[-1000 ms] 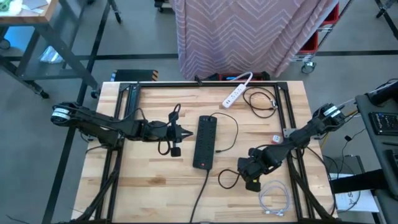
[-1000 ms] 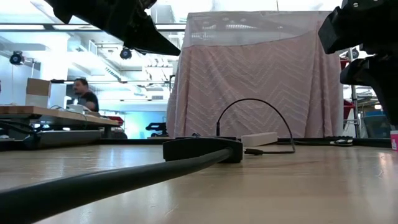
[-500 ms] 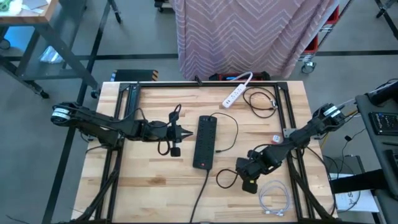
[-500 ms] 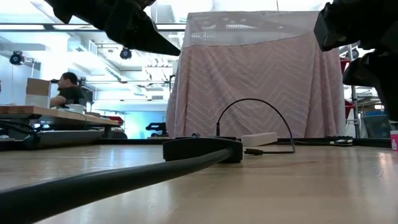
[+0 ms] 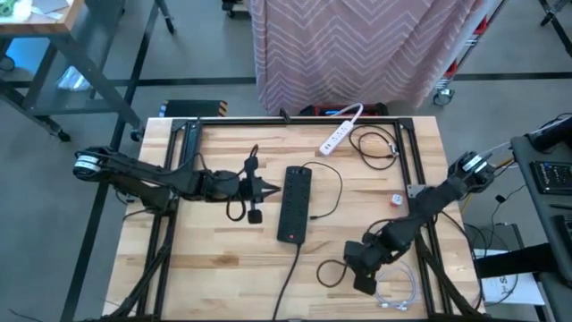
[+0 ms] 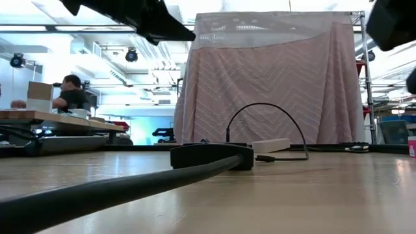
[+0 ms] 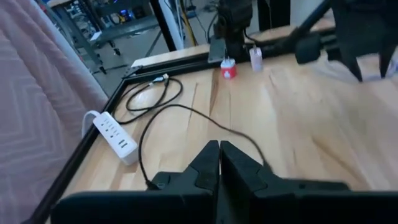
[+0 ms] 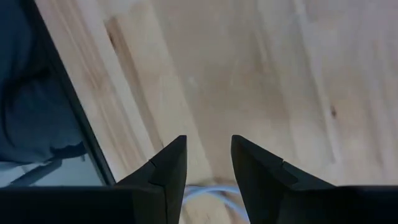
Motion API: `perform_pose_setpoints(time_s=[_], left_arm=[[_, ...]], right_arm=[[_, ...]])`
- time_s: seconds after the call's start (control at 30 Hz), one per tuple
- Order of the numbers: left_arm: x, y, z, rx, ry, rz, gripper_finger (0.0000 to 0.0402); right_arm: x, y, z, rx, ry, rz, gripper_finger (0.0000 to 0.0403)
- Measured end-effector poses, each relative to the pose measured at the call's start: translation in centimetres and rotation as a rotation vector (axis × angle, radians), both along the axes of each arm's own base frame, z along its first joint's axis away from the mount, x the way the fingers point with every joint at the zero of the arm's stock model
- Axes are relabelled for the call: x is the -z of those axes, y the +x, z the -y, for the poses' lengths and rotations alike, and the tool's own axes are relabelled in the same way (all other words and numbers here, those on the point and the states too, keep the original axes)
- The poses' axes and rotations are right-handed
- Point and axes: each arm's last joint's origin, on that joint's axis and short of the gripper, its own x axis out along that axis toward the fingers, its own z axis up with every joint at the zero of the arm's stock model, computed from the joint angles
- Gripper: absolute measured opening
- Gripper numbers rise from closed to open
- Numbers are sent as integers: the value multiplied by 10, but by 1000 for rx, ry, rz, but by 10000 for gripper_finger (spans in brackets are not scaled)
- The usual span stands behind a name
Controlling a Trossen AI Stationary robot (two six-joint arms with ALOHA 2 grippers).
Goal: Insert USB
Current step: Insert the violet charger cable into the red charger adapter
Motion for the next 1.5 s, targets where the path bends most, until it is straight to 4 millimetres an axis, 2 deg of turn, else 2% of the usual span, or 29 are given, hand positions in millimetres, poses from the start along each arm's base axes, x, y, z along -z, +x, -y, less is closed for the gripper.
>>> perform_pose_setpoints(time_s=[0.27, 0.5, 0.77, 0.9, 1.1, 1.5], left_arm=[[-1, 0, 2, -34, -137, 32, 2], [-6, 0, 13, 2, -170, 80, 5], [-10, 0, 17, 16, -194, 123, 9], [-10, 1, 17, 11, -198, 134, 9], [-11, 0, 17, -14, -193, 139, 16], [-11, 0, 16, -36, -191, 142, 86]], right_arm=[[0, -3, -44, -46, -31, 26, 143], [-3, 1, -83, -74, -95, -9, 165], [2, 1, -113, -85, -138, -66, 181], [2, 0, -118, -55, -137, -90, 188], [0, -6, -110, -35, -197, -164, 208], [-5, -14, -106, -71, -240, -191, 240]])
